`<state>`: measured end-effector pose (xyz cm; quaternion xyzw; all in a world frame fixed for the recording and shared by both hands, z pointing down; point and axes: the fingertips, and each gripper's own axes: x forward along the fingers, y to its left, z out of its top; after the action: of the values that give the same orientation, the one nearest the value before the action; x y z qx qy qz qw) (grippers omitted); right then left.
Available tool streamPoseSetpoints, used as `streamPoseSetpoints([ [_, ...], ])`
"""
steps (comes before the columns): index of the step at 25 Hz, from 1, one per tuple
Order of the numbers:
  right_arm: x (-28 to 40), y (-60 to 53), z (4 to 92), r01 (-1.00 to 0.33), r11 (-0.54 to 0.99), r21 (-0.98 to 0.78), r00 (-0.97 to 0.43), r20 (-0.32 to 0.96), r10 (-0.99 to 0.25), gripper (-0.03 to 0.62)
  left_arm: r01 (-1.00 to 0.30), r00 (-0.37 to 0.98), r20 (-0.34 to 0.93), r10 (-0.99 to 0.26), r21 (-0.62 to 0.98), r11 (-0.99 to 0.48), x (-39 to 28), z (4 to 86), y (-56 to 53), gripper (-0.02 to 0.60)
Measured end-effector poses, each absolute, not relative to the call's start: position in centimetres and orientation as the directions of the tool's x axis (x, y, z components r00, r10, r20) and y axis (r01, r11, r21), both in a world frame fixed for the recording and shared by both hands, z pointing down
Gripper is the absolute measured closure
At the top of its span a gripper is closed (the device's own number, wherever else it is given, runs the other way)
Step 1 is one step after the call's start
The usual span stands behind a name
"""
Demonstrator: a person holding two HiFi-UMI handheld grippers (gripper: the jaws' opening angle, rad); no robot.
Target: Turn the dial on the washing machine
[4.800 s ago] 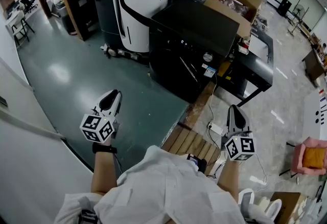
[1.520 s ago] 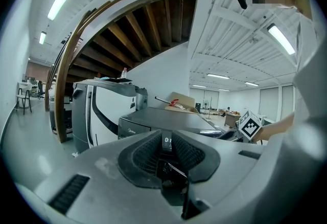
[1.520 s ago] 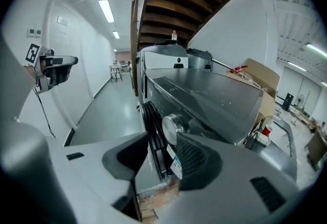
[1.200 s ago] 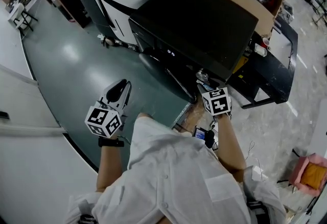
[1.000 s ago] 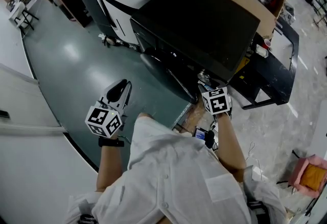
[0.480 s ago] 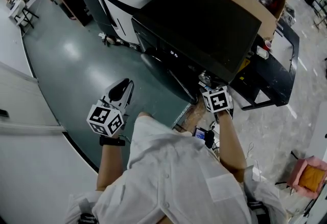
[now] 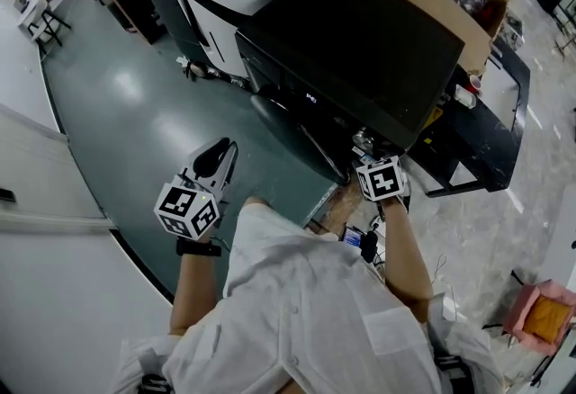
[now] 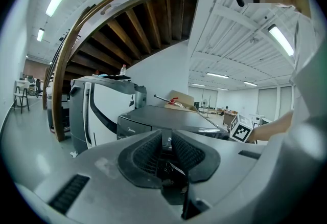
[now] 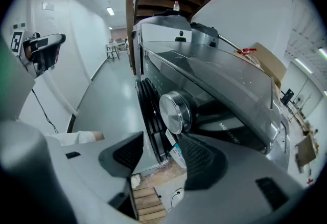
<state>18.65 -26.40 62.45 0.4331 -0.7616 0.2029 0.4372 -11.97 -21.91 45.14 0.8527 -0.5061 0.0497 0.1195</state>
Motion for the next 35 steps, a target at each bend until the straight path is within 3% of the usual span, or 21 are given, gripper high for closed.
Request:
streamPoseSetpoints([
  [20, 17.4, -26.5, 64.5, -0.825, 0.565, 0.000, -0.288, 0.860, -0.421, 0.358, -0.889, 0.457, 0.216, -0.863, 0.142, -0.435, -12.2, 44.9, -21.8, 0.522],
  [35, 18.8, -26.4, 63.2, -0.838, 0.546, 0.000, -0.307, 0.827, -0.471, 0.373, -0.888, 0.459, 0.206, -0.864, 0.137, -0.439, -12.0, 44.6, -22.2, 0.522],
])
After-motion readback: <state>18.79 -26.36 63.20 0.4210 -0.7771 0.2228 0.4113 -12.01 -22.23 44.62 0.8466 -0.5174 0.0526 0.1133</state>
